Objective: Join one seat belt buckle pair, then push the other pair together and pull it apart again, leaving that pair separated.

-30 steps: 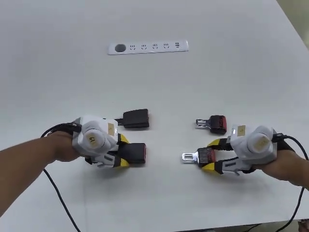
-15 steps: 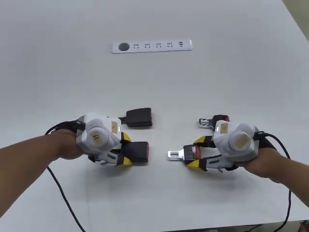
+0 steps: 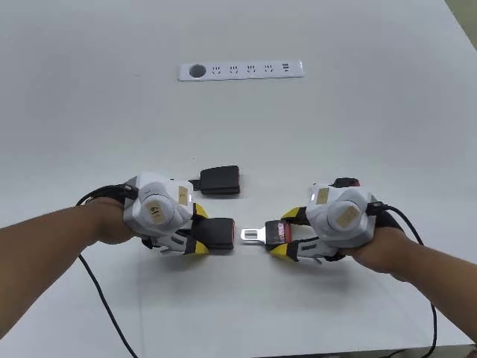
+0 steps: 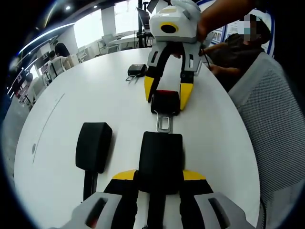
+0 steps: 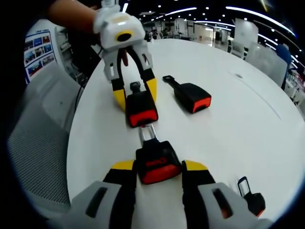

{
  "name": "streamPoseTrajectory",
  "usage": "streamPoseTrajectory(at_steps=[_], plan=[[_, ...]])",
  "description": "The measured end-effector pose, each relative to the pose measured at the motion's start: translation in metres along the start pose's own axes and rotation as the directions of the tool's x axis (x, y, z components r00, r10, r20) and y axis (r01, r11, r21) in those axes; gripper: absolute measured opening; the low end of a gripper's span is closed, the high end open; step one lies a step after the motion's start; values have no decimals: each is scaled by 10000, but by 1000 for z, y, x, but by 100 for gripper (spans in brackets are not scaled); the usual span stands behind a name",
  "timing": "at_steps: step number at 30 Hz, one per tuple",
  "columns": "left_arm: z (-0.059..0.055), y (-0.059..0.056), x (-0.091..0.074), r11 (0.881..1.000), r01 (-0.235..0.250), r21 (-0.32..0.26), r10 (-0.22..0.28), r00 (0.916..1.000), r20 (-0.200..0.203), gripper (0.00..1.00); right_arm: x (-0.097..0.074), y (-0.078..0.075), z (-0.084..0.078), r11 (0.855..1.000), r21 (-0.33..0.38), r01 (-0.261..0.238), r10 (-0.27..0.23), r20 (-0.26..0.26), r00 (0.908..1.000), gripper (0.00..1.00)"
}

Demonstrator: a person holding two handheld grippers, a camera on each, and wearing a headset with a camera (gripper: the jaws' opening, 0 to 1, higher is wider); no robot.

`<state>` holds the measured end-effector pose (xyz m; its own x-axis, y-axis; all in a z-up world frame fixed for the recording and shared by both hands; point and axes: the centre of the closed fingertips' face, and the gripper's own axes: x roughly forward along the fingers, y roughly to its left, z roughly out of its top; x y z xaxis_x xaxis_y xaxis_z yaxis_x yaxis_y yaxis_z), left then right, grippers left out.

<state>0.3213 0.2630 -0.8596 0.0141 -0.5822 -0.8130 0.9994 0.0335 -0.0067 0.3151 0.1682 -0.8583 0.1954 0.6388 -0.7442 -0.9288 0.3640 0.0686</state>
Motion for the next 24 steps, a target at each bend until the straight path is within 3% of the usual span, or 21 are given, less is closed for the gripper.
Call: streamPoseTrajectory(at_steps=[24], plan=[[-1,-1,-1,9997,137,177,-132,9994,-329,34,19,6,20,10000,68,11,-10,-173,9999,36]])
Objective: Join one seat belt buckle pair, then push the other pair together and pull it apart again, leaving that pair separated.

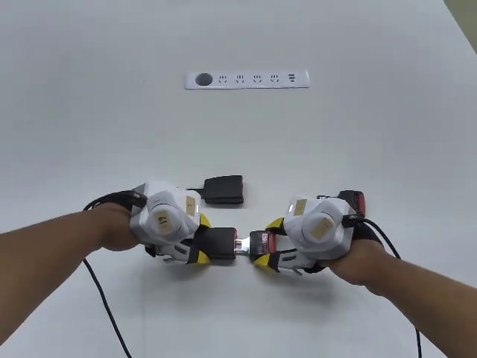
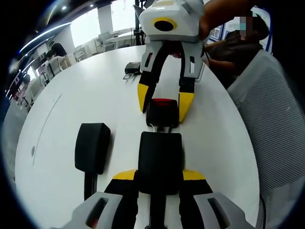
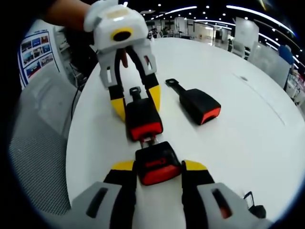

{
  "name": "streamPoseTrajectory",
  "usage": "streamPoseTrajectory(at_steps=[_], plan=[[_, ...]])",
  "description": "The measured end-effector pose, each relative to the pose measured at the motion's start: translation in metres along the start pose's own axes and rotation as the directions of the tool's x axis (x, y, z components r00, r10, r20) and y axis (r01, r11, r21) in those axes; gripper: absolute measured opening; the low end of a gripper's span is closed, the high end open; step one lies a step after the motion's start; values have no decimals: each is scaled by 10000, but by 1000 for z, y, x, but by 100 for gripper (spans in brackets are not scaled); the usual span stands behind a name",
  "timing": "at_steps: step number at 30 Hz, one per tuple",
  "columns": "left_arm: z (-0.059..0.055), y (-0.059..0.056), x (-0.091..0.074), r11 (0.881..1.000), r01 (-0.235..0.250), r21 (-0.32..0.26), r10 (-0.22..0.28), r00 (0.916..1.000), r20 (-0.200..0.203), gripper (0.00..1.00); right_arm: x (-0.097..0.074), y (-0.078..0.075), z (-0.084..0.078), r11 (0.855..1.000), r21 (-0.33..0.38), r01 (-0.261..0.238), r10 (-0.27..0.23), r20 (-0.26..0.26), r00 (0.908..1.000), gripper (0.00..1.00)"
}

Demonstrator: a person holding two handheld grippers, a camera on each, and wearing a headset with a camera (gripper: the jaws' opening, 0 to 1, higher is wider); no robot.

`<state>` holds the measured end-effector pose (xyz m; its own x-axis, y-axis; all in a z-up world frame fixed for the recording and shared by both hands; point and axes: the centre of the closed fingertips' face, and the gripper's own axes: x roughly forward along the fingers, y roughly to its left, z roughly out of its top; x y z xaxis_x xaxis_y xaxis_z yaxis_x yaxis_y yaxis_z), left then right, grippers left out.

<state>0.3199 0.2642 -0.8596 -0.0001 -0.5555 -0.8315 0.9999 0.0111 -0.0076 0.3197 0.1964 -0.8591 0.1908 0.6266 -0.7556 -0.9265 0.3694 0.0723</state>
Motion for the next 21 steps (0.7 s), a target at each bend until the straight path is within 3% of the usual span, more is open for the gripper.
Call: streamPoseTrajectory(at_steps=[12,16,21], plan=[[1,-1,1,10000,-11,-28,11,10000,-84,33,6,1,7,10000,-13,-25,25,-90,10000,36],[1,-1,1,10000,-16,-53,15,10000,-69,33,8,0,12,9997,141,203,-202,-54,9998,36],[1,-2,0,10000,17,-81,-18,10000,-53,33,8,2,7,9999,150,86,-82,-249,9997,36]])
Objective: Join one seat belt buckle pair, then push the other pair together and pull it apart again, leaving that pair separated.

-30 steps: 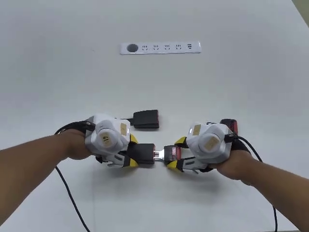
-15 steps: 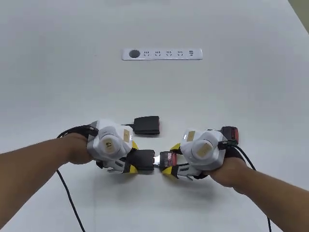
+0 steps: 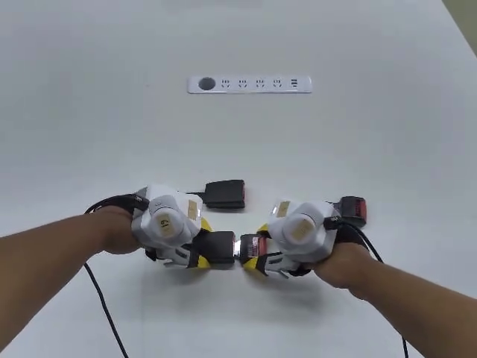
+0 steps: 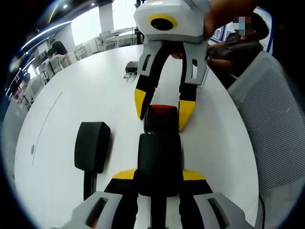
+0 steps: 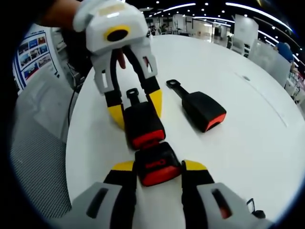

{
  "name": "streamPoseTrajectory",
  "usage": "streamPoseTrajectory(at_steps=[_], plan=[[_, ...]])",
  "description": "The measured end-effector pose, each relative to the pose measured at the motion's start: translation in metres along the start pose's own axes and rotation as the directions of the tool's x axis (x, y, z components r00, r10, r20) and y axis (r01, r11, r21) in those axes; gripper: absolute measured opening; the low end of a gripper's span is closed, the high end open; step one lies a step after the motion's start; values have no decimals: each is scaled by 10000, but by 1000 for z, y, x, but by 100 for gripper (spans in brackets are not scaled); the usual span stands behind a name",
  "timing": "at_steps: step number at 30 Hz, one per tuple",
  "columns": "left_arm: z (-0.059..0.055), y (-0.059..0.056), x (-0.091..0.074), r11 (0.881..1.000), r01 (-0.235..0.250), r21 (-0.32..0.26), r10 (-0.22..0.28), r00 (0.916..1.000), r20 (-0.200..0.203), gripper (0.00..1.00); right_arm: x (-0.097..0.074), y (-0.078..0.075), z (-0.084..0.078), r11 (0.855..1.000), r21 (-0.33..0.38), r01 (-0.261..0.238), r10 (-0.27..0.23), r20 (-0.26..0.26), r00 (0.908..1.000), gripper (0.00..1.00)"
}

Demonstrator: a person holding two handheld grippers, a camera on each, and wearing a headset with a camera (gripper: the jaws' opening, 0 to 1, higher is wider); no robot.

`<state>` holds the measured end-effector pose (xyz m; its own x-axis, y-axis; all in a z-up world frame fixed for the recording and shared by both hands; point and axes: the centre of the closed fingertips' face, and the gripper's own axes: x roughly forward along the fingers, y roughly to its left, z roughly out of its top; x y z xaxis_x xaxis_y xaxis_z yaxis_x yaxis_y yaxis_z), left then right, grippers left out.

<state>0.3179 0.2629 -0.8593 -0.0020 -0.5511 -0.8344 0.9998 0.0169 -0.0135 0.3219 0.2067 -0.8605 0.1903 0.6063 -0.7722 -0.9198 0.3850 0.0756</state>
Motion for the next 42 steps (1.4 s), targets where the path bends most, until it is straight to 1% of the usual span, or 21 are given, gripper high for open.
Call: streamPoseTrajectory(at_steps=[12,16,20,24,26,28,29,33,34,39,42], plan=[[-1,2,0,10000,2,-25,-1,9997,237,34,0,0,0,10000,-90,-12,13,114,9999,36],[-2,2,-1,10000,6,2,-6,9986,528,34,-1,0,0,9992,-334,-200,213,384,9990,36],[-1,2,-1,10000,47,82,-53,9975,699,34,-1,1,0,9980,-540,-343,369,484,9981,36],[-2,2,-2,10000,-5,-4,5,9939,1105,34,-2,1,0,9963,-751,-422,483,813,9955,36],[-1,2,-2,10000,15,-3,-14,9931,1172,34,-3,2,0,9940,-984,-482,576,944,9939,36],[-1,2,-2,10000,57,70,-65,9925,1217,34,-4,2,-1,9864,-1564,-497,652,956,9933,35],[-2,3,-2,9999,63,79,-72,9922,1247,34,-4,4,-2,9834,-1723,-570,745,966,9925,35],[-2,3,-3,9998,147,168,-168,9914,1296,34,-5,4,-2,9814,-1776,-723,943,1185,9885,34],[-2,2,-3,9997,162,178,-184,9912,1312,34,-5,4,-1,9777,-1961,-744,991,1195,9879,34],[-1,2,-3,9993,207,308,-248,9902,1371,33,-5,4,-2,9761,-2012,-817,1111,1396,9840,33],[-2,2,-3,9993,217,300,-259,9888,1470,33,-5,5,-1,9729,-2190,-739,1082,1494,9828,33]])
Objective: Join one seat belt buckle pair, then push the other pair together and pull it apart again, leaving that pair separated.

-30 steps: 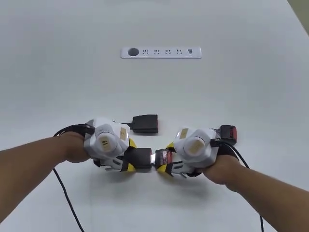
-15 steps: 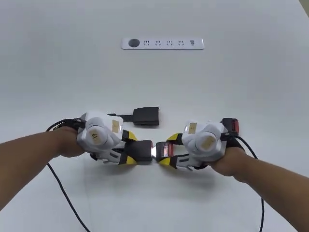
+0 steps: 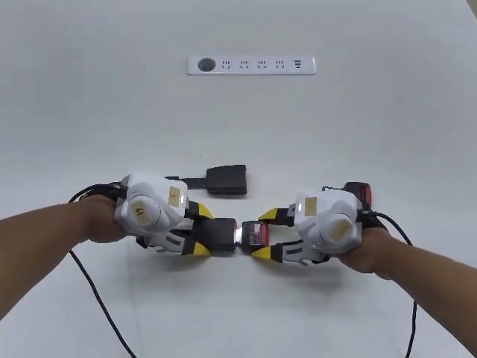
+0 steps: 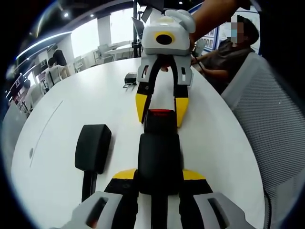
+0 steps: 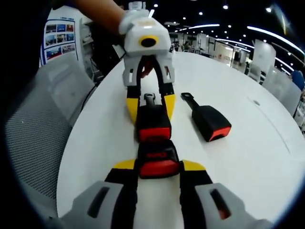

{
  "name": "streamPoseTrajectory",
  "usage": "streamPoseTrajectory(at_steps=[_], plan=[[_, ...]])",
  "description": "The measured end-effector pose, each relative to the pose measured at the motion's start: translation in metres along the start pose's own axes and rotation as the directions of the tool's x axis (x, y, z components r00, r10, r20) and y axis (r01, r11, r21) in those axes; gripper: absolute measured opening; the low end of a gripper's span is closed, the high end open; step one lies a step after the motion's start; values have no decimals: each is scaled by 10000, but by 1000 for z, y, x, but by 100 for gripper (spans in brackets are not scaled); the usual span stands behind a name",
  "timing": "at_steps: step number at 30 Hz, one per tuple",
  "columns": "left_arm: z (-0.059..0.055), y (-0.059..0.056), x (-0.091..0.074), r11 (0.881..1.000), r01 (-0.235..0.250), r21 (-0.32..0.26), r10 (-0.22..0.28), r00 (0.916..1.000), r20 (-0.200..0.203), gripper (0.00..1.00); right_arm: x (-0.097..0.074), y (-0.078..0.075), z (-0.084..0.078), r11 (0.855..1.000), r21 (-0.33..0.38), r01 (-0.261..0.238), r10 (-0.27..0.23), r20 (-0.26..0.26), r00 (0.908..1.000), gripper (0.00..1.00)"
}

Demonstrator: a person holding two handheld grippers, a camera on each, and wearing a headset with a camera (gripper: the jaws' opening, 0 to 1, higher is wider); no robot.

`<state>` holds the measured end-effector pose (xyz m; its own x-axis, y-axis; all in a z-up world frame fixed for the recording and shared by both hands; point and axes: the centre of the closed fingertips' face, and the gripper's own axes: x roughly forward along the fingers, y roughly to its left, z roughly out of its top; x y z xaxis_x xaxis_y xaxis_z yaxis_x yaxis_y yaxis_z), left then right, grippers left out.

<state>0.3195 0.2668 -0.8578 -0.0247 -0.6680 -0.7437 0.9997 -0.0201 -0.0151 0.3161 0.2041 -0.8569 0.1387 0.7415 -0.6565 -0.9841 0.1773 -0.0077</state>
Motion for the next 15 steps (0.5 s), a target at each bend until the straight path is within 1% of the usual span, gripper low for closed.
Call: streamPoseTrajectory(at_steps=[3,6,9,15], plan=[[0,0,0,10000,14,-27,-14,9999,101,33,-1,1,0,10000,-2,60,-60,155,9999,33],[0,0,0,10000,56,-19,-55,9999,115,33,-1,1,0,9999,87,112,-114,252,9996,33],[-1,0,-1,9999,117,-5,-117,9999,116,33,-1,1,0,9995,309,23,-34,358,9994,32],[-1,-1,-1,9999,164,38,-164,9998,144,33,-2,1,1,9994,354,-9,-6,438,9990,32]])
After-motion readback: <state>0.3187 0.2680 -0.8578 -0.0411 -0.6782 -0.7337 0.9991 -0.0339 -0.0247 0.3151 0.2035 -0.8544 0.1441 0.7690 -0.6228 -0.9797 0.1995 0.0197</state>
